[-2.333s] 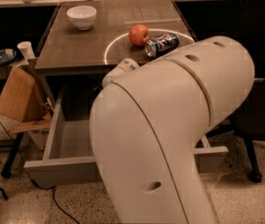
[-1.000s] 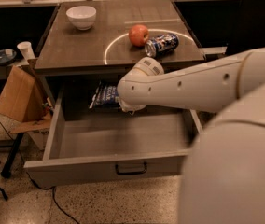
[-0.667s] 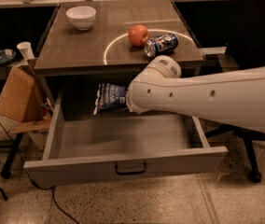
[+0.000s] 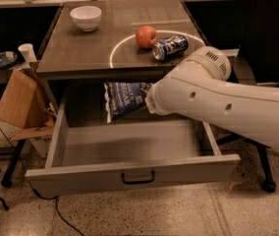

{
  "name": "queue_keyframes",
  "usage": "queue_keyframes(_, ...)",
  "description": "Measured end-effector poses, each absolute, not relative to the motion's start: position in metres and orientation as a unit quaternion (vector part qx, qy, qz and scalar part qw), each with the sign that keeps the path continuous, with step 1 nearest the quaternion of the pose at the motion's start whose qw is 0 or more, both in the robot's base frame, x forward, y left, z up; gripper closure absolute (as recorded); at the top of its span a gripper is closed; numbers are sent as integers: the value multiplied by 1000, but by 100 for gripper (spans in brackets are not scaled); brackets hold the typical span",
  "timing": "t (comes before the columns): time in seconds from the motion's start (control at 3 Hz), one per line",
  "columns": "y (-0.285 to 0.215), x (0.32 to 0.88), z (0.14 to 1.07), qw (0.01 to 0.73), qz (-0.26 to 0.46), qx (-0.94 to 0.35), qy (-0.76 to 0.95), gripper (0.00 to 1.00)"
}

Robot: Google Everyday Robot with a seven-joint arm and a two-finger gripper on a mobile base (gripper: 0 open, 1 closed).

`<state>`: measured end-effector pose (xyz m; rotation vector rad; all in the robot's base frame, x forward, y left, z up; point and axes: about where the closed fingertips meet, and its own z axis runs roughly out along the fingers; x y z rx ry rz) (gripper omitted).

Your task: Pick blue chip bag from top drawer and place on counter

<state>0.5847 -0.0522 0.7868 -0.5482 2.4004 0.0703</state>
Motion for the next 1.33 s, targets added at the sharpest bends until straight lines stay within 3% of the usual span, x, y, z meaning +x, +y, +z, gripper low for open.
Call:
queue_keyframes(0.67,-28,608,887,359,58,-214,907,100)
queue_keyframes(1.33,55,677,980,350,64,-205,912,100)
